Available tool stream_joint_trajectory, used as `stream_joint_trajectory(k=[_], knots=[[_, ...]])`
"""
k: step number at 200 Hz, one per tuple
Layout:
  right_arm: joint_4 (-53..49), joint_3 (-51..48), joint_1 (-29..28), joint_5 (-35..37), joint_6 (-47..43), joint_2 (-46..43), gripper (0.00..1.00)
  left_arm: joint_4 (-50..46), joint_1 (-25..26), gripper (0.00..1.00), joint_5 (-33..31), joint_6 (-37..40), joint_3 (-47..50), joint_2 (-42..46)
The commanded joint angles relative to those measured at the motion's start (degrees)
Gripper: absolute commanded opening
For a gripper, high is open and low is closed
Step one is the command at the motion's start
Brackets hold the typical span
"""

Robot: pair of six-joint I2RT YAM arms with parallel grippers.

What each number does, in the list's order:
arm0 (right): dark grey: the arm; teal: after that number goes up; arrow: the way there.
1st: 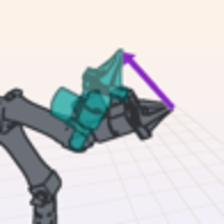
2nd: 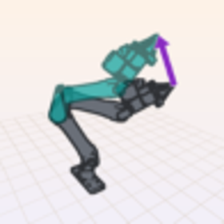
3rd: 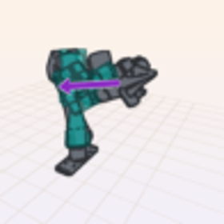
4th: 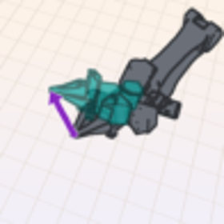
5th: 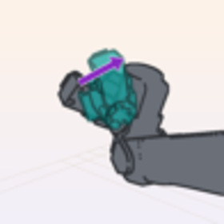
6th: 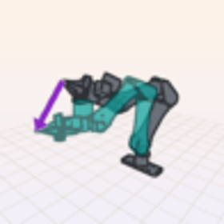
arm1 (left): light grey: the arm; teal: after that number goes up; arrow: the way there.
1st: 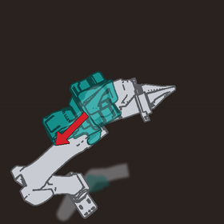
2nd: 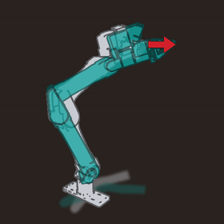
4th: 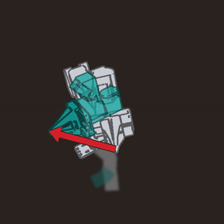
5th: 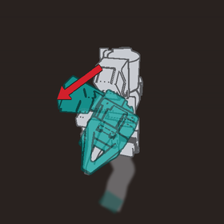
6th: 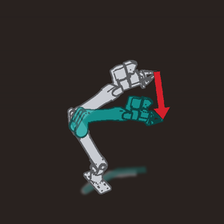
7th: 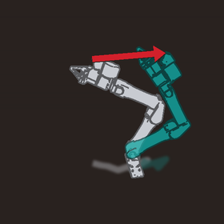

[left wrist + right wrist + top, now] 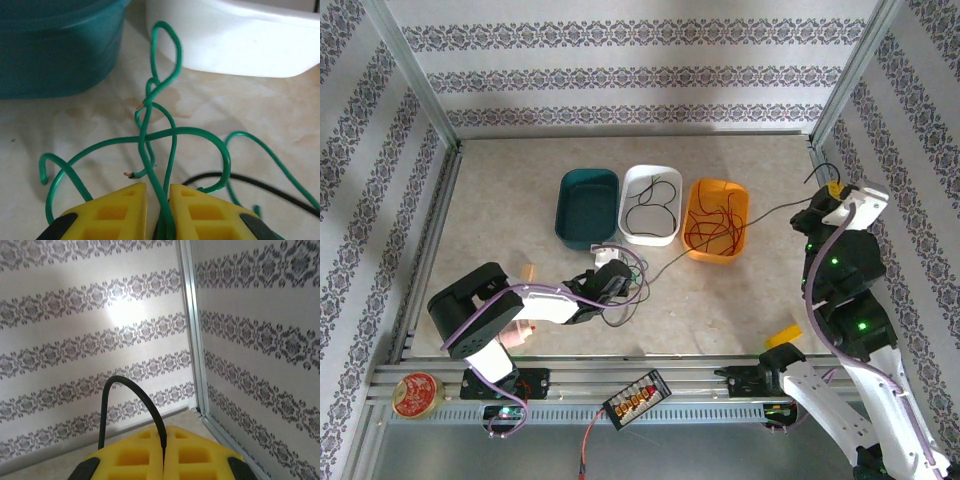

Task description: Untangle the cables

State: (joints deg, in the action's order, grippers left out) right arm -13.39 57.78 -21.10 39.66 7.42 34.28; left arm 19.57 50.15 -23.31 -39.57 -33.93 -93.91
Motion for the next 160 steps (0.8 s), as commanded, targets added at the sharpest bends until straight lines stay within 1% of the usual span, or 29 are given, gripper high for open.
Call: stream_joint_trajectory(k=[1, 21, 30, 38, 68, 88, 110, 160], knots=[[1.90, 4.14, 0.52, 0.86, -3.90, -0.23, 0.00, -3.15, -0.53, 0.21, -3.02, -2.75, 1.23, 1.69], [1.58, 7.54, 0.62, -1.42, -5.22, 0.71, 0.00, -3.93, -0.75, 0.33, -4.14, -3.91, 1.65, 2.14], [1.13, 9.17, 0.58, -3.86, -5.14, 1.34, 0.00, -3.93, -0.80, 0.38, -4.39, -4.40, 2.01, 2.40], [0.49, 10.98, 0.62, -6.77, -4.62, 2.14, 0.00, -3.85, -0.87, 0.39, -4.52, -4.62, 2.35, 2.58], [-3.48, 18.35, 0.62, -21.80, 0.59, 7.59, 0.00, -3.16, -0.84, 0.40, -4.24, -4.24, 2.43, 2.48], [-3.12, 22.60, 0.62, -28.58, 3.08, 11.46, 0.00, -2.96, -0.84, 0.40, -3.81, -3.65, 2.13, 2.41], [-0.67, 27.18, 0.60, -32.59, 4.27, 15.93, 0.00, -2.55, -0.84, 0.40, -3.84, -3.74, 2.46, 2.56], [3.90, 36.97, 0.60, -36.46, 6.01, 29.79, 0.00, -2.60, -0.84, 0.40, -3.57, -3.58, 2.20, 2.50]])
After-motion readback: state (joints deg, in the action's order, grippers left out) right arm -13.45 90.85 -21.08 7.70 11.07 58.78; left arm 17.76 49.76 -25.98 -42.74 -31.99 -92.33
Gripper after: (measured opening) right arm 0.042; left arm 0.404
